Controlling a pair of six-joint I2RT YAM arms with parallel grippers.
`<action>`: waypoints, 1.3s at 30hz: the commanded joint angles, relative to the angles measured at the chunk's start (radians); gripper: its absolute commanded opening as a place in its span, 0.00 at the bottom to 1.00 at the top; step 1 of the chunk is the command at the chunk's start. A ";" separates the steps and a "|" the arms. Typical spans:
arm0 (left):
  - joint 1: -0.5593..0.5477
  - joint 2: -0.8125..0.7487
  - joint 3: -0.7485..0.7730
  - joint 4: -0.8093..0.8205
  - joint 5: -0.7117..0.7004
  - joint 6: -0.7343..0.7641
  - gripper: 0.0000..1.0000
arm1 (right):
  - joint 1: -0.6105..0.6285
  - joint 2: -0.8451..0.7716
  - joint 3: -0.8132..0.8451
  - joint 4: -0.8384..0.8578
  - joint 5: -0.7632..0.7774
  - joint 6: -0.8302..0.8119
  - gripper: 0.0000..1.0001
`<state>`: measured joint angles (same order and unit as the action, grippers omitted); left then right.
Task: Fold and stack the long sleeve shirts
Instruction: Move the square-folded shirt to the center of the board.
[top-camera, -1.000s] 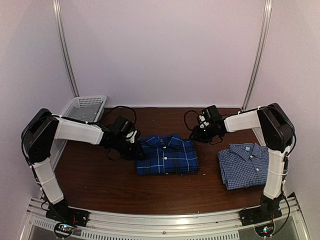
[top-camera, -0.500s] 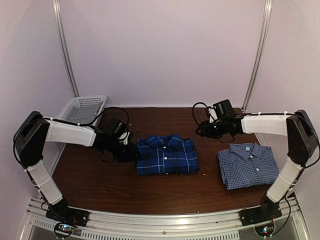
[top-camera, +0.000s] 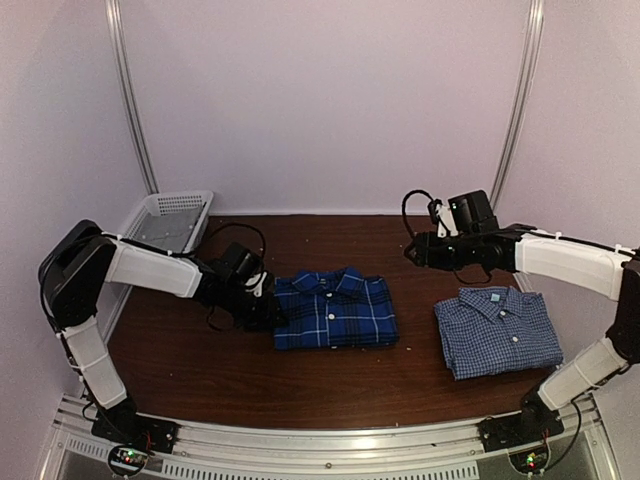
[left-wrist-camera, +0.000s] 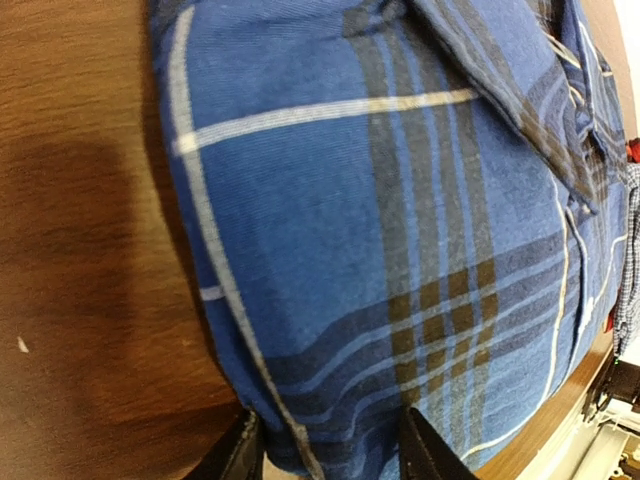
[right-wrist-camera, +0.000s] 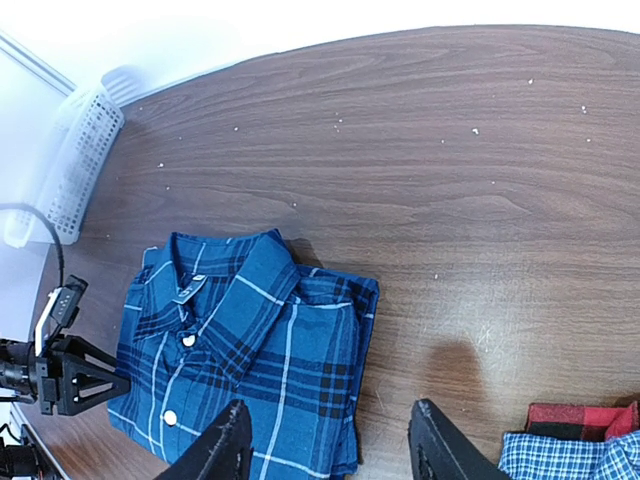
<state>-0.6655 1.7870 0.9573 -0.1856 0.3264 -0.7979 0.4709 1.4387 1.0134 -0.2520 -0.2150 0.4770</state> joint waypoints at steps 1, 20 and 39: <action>-0.023 0.031 -0.005 0.045 0.015 -0.022 0.43 | 0.008 -0.050 -0.028 -0.033 0.029 0.002 0.56; 0.102 -0.127 -0.062 -0.148 -0.116 0.102 0.00 | 0.033 -0.075 -0.071 -0.041 0.030 -0.006 0.56; 0.411 -0.215 -0.002 -0.405 -0.256 0.360 0.01 | 0.048 -0.087 -0.133 -0.028 0.046 -0.018 0.59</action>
<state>-0.2588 1.5555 0.8898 -0.5659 0.1074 -0.4767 0.5114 1.3838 0.9016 -0.2810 -0.2031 0.4728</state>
